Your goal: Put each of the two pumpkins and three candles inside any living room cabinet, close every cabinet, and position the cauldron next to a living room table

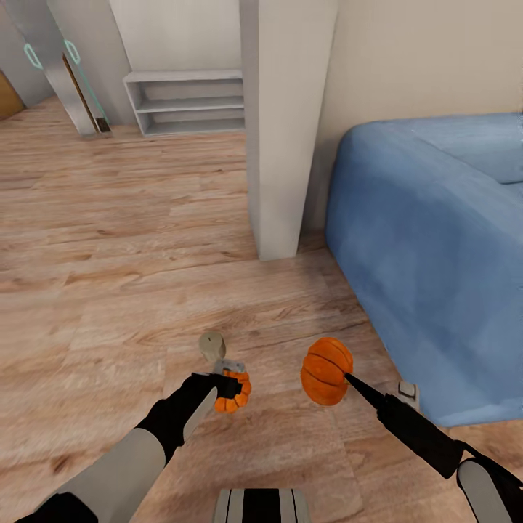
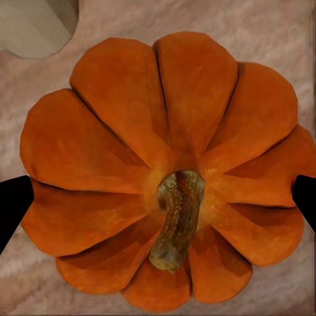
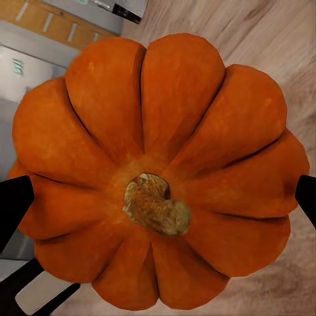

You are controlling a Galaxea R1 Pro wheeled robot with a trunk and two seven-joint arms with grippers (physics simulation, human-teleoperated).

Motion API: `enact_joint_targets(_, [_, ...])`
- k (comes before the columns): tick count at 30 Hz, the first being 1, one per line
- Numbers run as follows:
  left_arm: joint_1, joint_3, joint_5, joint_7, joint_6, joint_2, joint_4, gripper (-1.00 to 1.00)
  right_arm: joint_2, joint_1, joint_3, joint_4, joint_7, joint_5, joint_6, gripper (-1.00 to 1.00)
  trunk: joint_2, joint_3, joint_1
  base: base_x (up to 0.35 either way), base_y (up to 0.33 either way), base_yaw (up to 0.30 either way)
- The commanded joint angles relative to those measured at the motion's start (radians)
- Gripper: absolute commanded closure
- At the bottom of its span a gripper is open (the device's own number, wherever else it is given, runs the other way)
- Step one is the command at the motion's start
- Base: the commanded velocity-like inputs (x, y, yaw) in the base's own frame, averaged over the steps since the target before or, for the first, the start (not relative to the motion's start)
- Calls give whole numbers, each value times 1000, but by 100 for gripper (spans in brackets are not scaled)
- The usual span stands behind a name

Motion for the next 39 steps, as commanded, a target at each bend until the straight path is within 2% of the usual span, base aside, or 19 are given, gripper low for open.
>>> enact_joint_targets(1, [0,-4,12,7,4,1,-7,100,0,0,-1,0,1,-5,7,100,0,-1,0,0,0,0])
enact_joint_targets(9, [1,-4,12,8,4,1,-12,100,0,0,-1,0,1,-5,7,100,0,-1,0,-88,35,0])
enact_joint_targets(26, [2,-4,12,7,6,2,-14,100,0,0,-1,2,1,-3,7,100,0,-1,0,-274,140,0])
enact_joint_targets(32, [2,-4,17,7,47,3,-19,100,0,0,-1,2,1,-3,7,100,0,-1,0,-232,69,0])
enact_joint_targets(39, [2,-3,18,7,91,3,-31,100,2,0,-1,3,1,-3,7,100,0,-1,0,-39,7,0])
